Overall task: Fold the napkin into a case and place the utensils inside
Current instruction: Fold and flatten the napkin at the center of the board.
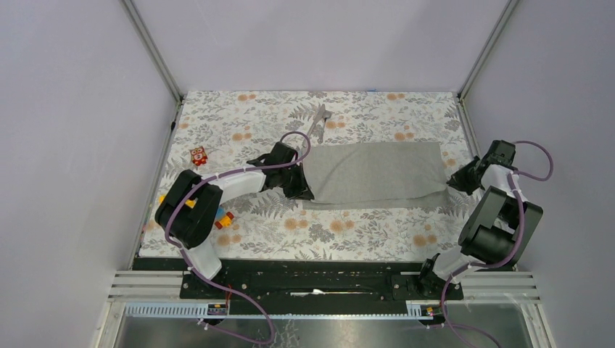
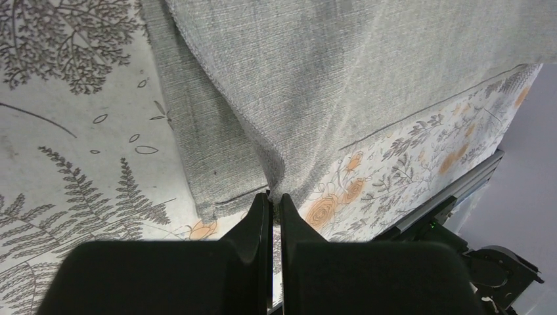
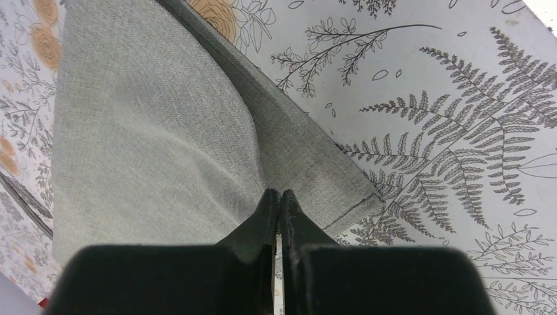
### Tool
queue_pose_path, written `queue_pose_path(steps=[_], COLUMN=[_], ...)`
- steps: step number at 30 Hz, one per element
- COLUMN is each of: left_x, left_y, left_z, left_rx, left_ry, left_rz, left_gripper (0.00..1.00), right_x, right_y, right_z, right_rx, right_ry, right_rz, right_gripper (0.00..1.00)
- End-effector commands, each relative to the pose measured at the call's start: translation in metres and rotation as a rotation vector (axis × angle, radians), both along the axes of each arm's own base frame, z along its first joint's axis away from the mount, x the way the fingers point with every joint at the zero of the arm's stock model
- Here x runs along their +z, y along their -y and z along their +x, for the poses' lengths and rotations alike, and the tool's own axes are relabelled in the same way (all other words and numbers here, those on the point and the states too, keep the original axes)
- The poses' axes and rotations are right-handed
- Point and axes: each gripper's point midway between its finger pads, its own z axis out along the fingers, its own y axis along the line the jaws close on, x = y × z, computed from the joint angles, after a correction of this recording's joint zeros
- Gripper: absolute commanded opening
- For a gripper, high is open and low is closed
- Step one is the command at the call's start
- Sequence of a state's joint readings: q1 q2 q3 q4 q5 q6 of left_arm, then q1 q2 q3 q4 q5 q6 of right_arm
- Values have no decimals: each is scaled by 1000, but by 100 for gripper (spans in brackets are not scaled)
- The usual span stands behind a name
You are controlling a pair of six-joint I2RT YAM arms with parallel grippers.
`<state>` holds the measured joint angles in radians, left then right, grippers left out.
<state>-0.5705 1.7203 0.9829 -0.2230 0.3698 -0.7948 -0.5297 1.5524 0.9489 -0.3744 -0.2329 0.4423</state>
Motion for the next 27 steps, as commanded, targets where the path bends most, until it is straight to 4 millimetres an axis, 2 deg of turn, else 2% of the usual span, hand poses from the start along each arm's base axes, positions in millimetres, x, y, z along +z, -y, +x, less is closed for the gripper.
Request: queue_pose_path(steps=[1, 6, 14, 18, 27], left_x=[11, 2, -10, -13, -13], left_y=[-2, -8, -13, -13, -11], left_z=[3, 0, -8, -9, -14], left_rx=[9, 15, 10, 8, 5], left_ry=[50, 39, 12, 2, 2], left_rz=[-6, 28, 47, 44, 29], left_gripper=[0, 0, 0, 0, 0], right_x=[18, 14, -4, -11, -14], right_y=[11, 14, 16, 15, 23], right_z=[-4, -9, -16, -19, -27], right_rx=[-31, -44, -55, -58, -94], right_ry=[37, 22, -31, -54, -81], right_rz=[-68, -76, -67, -53, -99], right_gripper=[0, 0, 0, 0, 0])
